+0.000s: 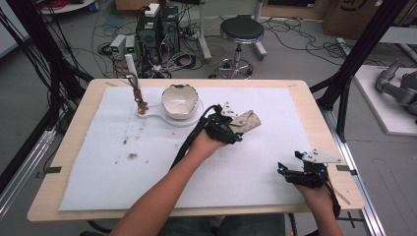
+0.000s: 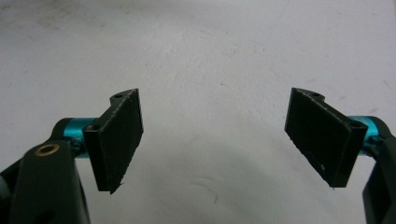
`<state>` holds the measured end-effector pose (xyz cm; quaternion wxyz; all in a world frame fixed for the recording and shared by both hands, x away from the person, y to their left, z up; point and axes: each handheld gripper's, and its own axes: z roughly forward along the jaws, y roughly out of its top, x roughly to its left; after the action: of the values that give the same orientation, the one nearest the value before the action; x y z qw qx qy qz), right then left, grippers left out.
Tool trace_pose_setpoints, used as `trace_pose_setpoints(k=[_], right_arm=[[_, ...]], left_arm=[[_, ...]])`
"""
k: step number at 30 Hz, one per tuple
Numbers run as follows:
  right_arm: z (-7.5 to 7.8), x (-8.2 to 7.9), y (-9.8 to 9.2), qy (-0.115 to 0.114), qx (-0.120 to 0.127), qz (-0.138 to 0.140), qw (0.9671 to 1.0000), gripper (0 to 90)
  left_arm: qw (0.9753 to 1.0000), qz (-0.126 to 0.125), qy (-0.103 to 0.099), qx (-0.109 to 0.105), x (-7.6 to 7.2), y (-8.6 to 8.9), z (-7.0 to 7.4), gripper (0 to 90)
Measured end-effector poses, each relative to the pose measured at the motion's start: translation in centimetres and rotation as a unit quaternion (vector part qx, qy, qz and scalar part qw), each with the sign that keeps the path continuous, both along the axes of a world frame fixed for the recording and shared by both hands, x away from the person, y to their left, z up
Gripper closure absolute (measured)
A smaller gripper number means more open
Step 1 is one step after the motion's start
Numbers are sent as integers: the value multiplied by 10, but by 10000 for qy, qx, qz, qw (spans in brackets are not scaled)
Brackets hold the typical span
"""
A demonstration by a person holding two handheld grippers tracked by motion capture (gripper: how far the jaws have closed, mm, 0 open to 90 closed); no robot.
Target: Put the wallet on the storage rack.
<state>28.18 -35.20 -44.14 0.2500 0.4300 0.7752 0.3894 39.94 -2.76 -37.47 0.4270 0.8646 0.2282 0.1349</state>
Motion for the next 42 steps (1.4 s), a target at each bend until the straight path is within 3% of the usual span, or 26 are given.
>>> trace_pose_setpoints(k=[1,8,11,12,24,33,38,42], right_arm=[[0,1,2,-7,-2,8,10000,195],[0,11,14,29,-46,188,9998,195],[0,15,17,39,-45,224,9997,196],[-1,18,20,55,-44,260,9996,196],[-2,37,43,87,-125,565,9983,195],[-2,42,48,88,-133,610,9980,195],[-2,41,47,98,-139,598,9981,195],[-2,40,47,89,-137,597,9981,195]], left_arm=[[10000,0,0,0,0,0,0,363],[9994,319,-157,-4,-4,51,17,362],[9990,413,-198,-6,-6,64,20,363],[9985,488,-234,8,-7,76,23,363],[9937,1054,-389,-8,-13,142,36,362],[9886,1452,-388,95,-7,171,35,363],[9862,1622,-304,130,1,178,30,362],[9857,1657,-265,166,7,179,26,362]])
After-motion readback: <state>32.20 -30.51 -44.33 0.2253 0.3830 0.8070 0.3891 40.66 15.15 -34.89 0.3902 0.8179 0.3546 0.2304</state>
